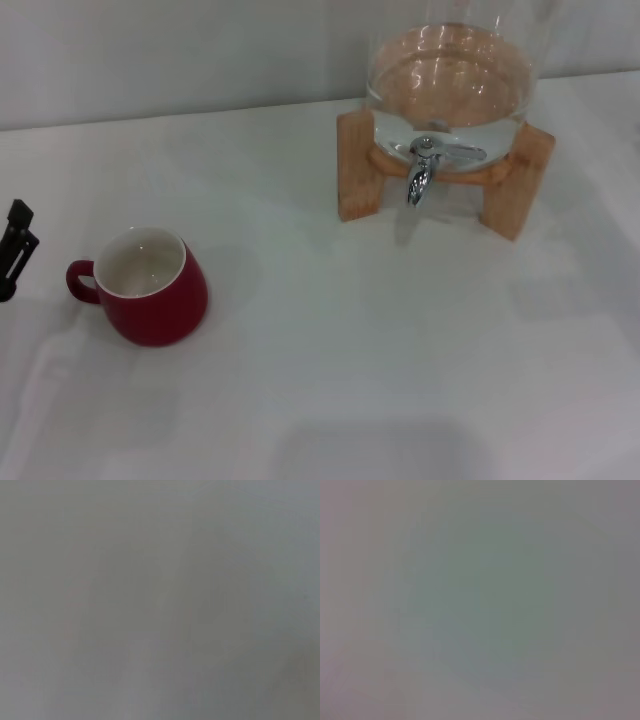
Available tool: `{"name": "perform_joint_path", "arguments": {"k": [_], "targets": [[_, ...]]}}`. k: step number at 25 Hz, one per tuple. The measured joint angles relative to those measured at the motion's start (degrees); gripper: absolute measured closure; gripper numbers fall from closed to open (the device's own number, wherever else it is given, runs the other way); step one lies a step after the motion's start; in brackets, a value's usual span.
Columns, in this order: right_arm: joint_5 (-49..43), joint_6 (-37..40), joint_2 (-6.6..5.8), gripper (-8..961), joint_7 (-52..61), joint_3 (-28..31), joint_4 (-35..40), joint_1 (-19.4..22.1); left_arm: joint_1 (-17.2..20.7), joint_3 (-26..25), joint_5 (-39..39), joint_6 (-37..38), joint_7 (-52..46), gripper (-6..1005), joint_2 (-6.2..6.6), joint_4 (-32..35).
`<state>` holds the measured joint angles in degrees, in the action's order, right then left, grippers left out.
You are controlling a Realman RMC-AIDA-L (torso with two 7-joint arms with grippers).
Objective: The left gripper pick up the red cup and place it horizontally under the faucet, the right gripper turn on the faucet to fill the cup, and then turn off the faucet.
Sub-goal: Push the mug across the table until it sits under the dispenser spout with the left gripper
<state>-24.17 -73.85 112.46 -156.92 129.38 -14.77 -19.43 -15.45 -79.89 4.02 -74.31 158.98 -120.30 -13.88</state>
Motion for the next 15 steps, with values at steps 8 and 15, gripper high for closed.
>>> {"name": "perform_joint_path", "arguments": {"k": [8,15], "targets": [[0.0,0.6,-0.57,279,0.0,-0.1,0.0,-0.5,1.3,1.5,-0.3,-0.2,0.6,120,0.07,0.1],[-0.1,1.5,-0.94,279,-0.1,0.0,0.0,-1.1,2.7,3.1,-0.3,-0.3,0.6,120,0.12,0.1]]}}
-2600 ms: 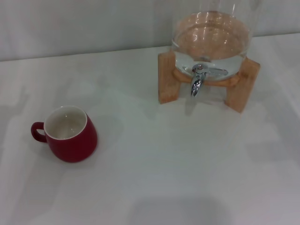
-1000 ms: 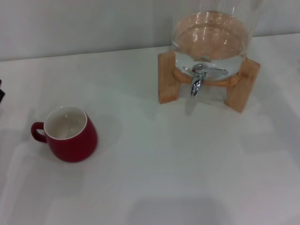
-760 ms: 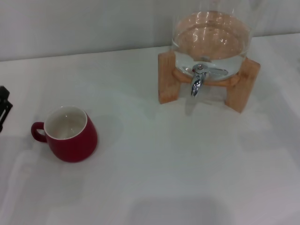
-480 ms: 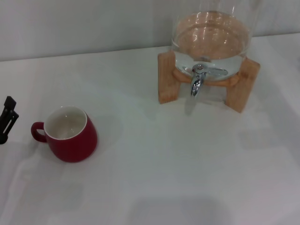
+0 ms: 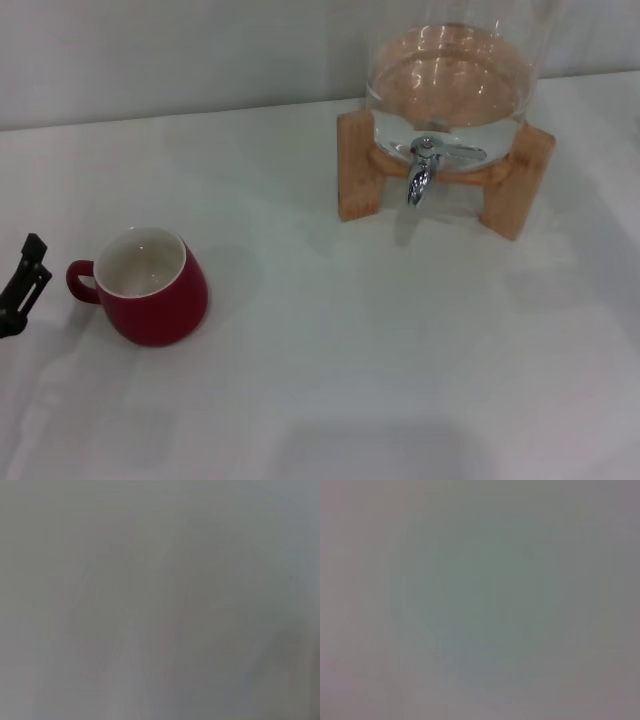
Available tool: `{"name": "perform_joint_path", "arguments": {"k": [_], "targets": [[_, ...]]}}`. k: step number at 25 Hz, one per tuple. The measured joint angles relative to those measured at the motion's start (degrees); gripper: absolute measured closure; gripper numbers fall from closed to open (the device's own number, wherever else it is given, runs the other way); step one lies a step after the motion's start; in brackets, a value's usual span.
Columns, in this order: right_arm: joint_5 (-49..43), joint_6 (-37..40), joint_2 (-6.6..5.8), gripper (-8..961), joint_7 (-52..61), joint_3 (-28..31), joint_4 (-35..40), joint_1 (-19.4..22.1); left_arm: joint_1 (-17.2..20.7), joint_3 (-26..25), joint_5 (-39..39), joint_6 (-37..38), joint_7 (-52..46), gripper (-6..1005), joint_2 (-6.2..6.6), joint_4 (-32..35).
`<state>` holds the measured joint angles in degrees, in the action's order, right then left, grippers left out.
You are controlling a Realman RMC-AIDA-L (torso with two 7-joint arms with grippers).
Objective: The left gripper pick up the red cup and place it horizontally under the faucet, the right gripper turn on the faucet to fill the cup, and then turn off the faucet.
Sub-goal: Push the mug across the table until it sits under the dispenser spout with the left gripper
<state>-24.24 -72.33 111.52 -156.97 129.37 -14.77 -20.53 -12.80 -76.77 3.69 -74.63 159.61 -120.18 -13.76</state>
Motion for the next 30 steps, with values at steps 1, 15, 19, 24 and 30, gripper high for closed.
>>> {"name": "perform_joint_path", "arguments": {"k": [1,15,19,24,30], "targets": [[0.0,0.2,-0.06,279,0.0,0.0,0.0,-0.1,0.2,0.3,0.0,0.0,0.0,120,0.00,0.0],[0.0,0.6,-0.51,280,0.0,-0.4,0.0,-0.7,2.3,1.2,-0.1,0.1,-0.4,120,-0.14,1.2],[0.0,0.6,-0.52,280,0.0,-0.5,0.0,-0.8,2.2,1.2,0.0,0.8,-0.4,120,-0.15,2.2],[-0.1,0.6,-0.52,280,0.0,-0.5,0.0,-0.8,2.0,1.2,-0.1,1.5,-0.4,120,-0.15,2.3],[-0.1,0.4,-0.48,280,0.0,-0.5,0.0,-0.6,1.7,1.7,0.1,4.1,-0.5,120,-0.10,2.2]]}}
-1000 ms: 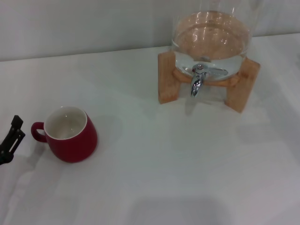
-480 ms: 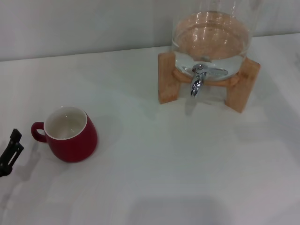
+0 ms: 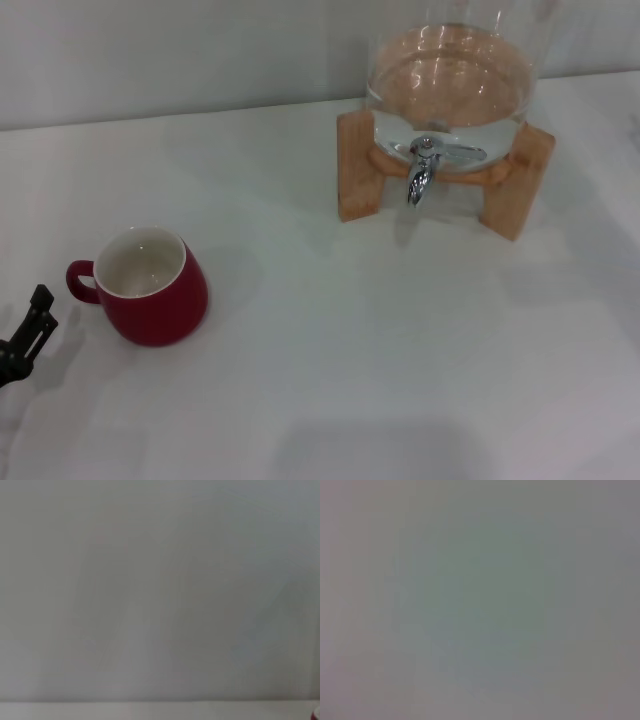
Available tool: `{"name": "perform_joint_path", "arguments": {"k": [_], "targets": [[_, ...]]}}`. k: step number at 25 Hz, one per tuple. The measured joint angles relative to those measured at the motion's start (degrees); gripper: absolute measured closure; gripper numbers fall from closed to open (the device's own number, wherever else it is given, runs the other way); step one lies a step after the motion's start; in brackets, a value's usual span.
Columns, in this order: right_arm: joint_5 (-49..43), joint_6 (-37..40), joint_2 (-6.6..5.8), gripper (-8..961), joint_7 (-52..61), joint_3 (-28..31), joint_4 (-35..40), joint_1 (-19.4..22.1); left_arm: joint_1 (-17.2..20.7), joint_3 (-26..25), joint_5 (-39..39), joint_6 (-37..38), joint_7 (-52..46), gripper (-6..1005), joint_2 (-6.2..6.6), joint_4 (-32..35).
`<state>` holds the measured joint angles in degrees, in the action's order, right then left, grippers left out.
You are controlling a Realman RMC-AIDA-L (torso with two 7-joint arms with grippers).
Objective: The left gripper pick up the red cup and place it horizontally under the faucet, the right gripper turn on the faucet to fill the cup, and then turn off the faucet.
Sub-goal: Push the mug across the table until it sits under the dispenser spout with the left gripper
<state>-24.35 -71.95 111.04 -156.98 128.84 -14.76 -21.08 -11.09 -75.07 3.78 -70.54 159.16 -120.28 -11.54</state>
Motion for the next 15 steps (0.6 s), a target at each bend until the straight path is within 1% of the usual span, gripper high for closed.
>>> {"name": "perform_joint_path", "arguments": {"k": [15], "targets": [[0.0,-0.1,0.15,280,0.0,0.0,0.0,0.0,-0.8,0.1,-0.2,2.4,-0.8,120,0.14,-0.2]]}}
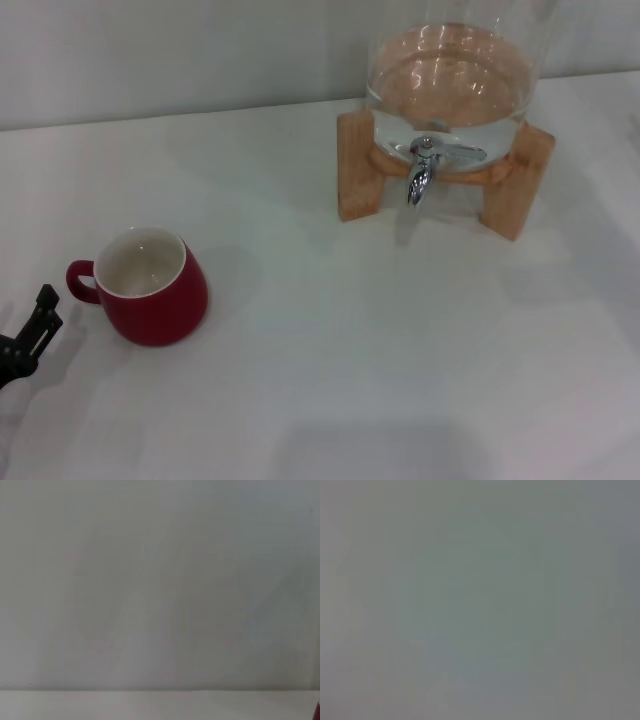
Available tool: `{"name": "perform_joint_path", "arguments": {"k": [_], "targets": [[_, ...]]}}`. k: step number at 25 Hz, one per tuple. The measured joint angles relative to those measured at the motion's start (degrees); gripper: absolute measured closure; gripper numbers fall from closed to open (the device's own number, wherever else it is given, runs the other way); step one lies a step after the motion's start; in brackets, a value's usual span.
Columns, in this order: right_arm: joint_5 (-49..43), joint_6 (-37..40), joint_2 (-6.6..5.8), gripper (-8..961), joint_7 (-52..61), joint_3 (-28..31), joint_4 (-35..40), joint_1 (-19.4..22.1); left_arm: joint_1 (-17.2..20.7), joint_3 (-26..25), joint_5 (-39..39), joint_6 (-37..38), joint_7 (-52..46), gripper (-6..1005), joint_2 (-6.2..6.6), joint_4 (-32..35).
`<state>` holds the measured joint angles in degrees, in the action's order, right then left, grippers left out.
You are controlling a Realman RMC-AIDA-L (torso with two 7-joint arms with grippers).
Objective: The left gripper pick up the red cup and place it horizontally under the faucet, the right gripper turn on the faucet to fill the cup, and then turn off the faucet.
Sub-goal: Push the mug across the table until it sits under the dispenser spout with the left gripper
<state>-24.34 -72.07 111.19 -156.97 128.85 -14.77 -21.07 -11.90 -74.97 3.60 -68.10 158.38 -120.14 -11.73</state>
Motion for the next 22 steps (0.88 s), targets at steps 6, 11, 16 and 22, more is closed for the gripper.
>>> {"name": "perform_joint_path", "arguments": {"k": [6,11,16,22], "targets": [[0.0,0.0,0.05,280,0.0,0.0,0.0,-0.2,-0.6,0.0,0.0,1.6,0.0,120,0.09,-0.2],[0.0,0.0,0.07,280,0.0,0.0,0.0,-0.3,-1.4,0.0,0.0,2.8,0.0,120,0.08,-0.1],[0.0,-0.1,0.16,280,-0.1,0.0,0.0,-0.3,-2.1,1.2,0.0,3.9,0.2,121,0.08,-0.2],[0.0,-0.2,0.17,280,-0.1,0.0,0.0,-0.3,-2.6,2.6,0.0,4.5,0.5,121,0.15,-0.3]]}}
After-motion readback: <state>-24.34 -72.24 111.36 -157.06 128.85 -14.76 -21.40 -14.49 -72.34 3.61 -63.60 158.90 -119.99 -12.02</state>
